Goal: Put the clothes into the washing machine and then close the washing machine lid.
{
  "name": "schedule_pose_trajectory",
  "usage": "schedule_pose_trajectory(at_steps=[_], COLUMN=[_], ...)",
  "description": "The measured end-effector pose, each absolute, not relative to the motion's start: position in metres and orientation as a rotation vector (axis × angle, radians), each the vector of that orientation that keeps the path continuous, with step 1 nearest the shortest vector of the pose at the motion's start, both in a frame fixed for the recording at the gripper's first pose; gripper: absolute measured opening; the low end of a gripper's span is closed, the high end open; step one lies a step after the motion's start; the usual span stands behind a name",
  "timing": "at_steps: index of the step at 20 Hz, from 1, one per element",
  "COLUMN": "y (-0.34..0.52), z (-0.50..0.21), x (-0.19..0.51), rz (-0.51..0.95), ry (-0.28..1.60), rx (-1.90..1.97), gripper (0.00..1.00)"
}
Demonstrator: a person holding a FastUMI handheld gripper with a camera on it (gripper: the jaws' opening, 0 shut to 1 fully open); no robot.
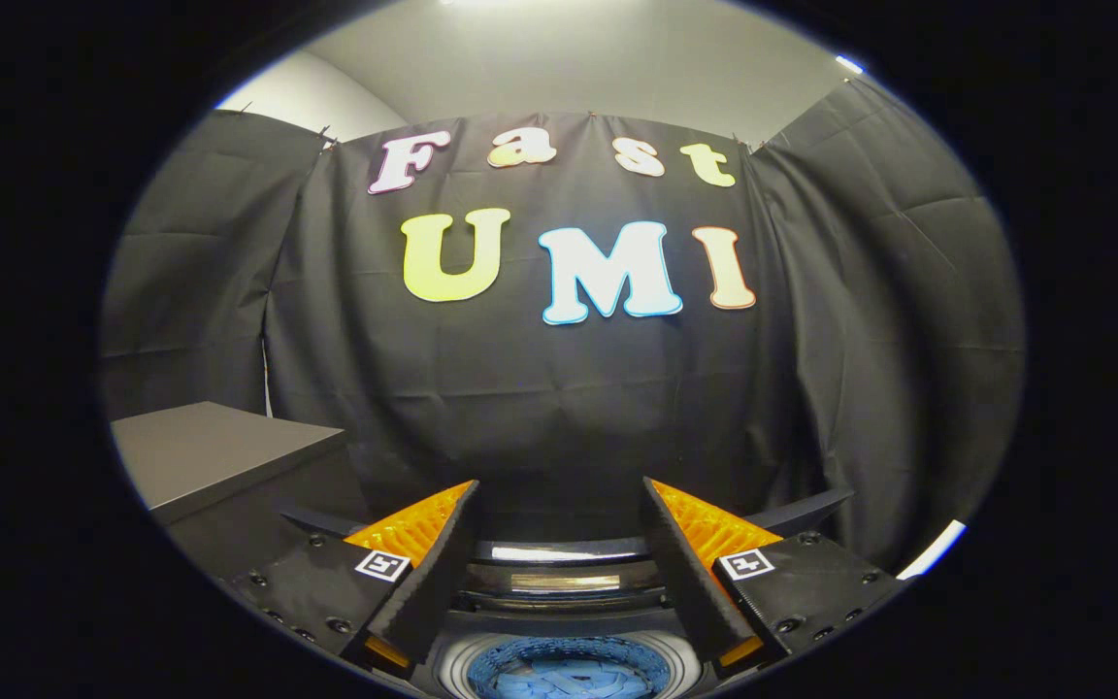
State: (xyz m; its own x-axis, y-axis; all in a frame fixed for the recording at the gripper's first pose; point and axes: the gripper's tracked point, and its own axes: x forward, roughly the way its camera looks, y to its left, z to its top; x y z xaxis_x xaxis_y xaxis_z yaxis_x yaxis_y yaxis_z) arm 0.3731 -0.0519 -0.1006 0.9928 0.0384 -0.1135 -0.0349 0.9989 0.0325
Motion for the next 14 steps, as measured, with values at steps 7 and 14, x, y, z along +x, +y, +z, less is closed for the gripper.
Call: schedule_pose_trajectory(at_steps=[7, 14], y=[-0.0519, -0.0504], z=[-0.1027, -0.1041], x=[0.3726, 0.3713], rz=[0.038, 0.052], ry=[0.123, 0.144], rx=[0.027, 0.026], gripper=[1.00, 0.99])
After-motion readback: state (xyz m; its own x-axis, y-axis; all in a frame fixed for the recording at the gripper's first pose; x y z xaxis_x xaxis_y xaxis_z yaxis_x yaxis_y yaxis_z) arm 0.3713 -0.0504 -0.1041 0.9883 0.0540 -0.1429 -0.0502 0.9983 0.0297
